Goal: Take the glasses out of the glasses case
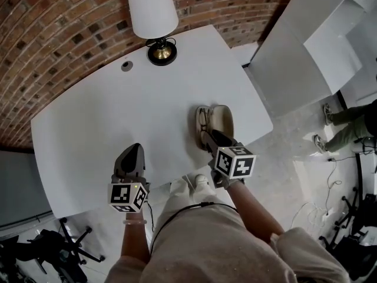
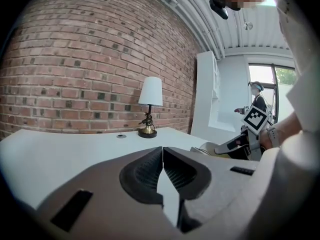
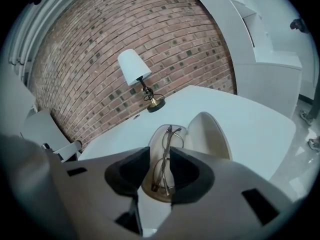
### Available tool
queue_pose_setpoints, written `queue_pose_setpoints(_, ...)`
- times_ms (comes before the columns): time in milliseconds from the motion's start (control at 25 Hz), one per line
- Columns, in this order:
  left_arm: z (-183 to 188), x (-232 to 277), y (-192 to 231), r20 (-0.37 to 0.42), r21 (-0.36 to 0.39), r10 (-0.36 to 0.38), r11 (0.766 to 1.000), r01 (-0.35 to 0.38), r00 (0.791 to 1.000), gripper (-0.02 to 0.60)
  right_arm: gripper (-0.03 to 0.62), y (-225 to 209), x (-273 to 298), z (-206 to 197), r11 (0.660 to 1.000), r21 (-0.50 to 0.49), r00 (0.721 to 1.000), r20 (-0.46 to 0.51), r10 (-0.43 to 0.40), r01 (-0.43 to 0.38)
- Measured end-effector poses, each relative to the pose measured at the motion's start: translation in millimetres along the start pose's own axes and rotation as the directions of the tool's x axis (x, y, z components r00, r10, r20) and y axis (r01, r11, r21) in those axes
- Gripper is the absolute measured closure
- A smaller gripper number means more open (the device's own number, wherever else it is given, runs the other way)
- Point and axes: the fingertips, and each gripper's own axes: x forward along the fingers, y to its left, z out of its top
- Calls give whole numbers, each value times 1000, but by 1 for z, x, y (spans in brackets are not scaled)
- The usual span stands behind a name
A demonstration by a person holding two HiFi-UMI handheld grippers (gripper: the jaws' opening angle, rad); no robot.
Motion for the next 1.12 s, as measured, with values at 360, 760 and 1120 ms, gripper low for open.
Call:
queue_pose_setpoints(360,-9,17,1,-29,1,-31,1000,31,999,575,472,-10,18,-5,998,35,996,-66,-53,55)
queue_pose_setpoints(760,-14,23,0,-44,-14,-61,998,61,997,575,500,-14,34,-10,986,149,993,-102,-61,75)
queue_pose_setpoints(1120,-17,20,6,-41,-37,-54,998,53,998,575,568,-13,33,-12,971,233,996,-84,-26,45)
